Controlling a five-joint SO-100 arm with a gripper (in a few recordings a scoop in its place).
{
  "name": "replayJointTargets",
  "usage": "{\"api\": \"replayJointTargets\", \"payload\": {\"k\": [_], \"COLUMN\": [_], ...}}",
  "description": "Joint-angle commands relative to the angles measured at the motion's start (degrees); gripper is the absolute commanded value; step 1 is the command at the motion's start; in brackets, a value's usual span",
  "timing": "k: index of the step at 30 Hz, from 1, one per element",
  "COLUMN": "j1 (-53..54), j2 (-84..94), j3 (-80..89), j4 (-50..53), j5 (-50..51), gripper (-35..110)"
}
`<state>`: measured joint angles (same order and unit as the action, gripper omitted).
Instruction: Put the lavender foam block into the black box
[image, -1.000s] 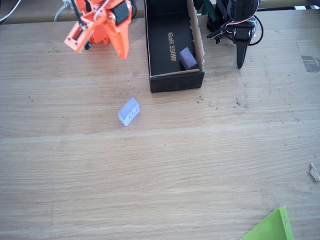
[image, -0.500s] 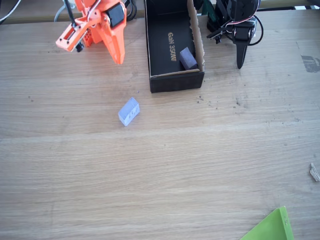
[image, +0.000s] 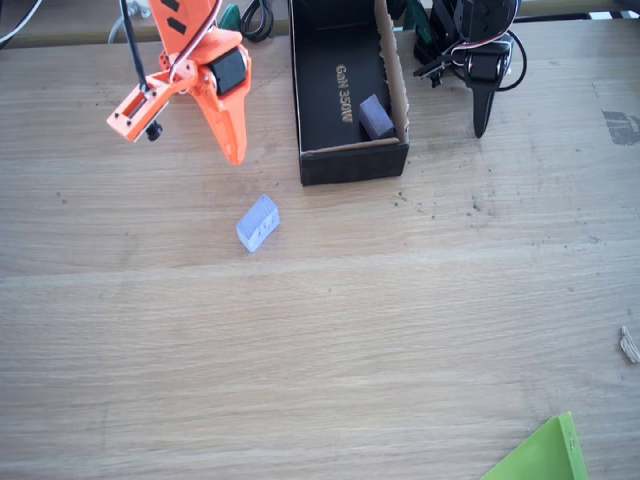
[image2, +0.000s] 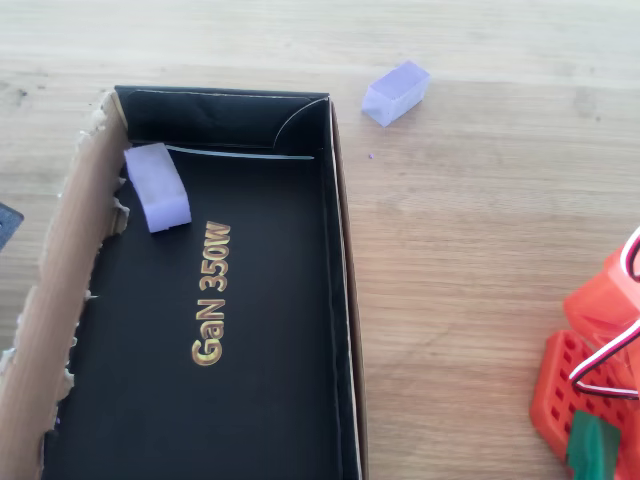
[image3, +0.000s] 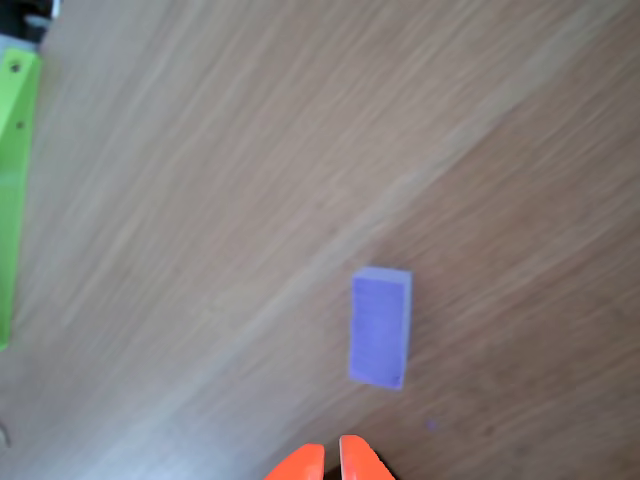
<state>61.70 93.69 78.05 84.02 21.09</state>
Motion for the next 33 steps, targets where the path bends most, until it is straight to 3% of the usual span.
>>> {"api": "replayJointTargets", "payload": {"k": [1, 8, 17, 33], "j1": [1.23, 1.05, 1.67, 2.37], "j2": [0.44, 0.88, 0.88, -2.02], "j3": [-2.37, -2.64, -2.64, -2.64], "j4": [-0.44, 0.00, 0.18, 0.53], "j5": [-1.14, -1.14, -1.67, -1.32], "gripper": [0, 0, 32, 31]}}
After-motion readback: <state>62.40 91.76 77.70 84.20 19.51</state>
